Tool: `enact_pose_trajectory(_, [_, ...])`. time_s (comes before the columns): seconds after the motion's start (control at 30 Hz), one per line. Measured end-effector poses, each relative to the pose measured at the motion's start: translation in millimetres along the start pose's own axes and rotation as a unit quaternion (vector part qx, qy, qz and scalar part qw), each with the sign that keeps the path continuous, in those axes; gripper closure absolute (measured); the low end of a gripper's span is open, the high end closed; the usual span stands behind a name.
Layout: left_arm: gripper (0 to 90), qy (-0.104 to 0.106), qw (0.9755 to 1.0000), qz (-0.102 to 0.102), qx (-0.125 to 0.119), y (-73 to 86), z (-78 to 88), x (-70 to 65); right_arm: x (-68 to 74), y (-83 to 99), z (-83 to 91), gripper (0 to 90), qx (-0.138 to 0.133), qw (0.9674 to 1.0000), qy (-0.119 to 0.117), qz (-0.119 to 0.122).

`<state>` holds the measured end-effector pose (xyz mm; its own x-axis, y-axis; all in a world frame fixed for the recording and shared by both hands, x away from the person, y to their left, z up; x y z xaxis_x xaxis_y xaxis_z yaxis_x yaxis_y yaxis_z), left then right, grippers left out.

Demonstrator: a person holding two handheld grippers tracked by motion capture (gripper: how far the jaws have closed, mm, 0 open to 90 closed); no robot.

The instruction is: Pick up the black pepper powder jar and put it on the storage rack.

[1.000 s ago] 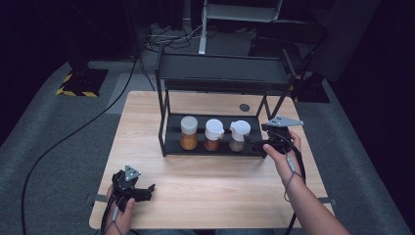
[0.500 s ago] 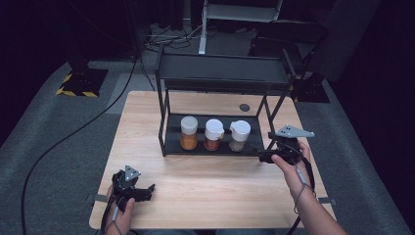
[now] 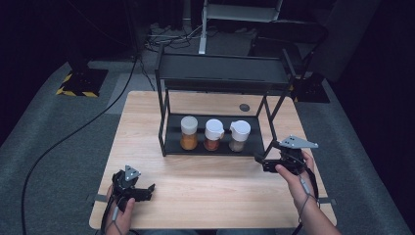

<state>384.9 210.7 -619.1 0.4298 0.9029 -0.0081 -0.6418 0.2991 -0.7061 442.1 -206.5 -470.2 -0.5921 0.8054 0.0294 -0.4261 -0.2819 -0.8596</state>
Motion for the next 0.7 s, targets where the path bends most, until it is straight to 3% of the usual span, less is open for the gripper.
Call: enact_pose_trajectory(0.7, [0.0,0.001,1.0,0.0,0.0,-0.3,-0.3,-0.1,-2.7,39.3,-1.8,8.5,0.008,0.9999,0.0,-0.008])
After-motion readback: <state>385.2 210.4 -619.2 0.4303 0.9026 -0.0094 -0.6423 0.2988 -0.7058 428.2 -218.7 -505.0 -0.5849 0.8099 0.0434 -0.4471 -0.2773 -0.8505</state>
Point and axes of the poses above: each handheld gripper's, and its own axes: z roughly backward along the jaws, y roughly out of its underside, x roughly to its left, the point moved 10 cm from there along -z, roughly forward along the jaws, and after that the axes turned 2 degrees about -x, right-handed, at the moved point
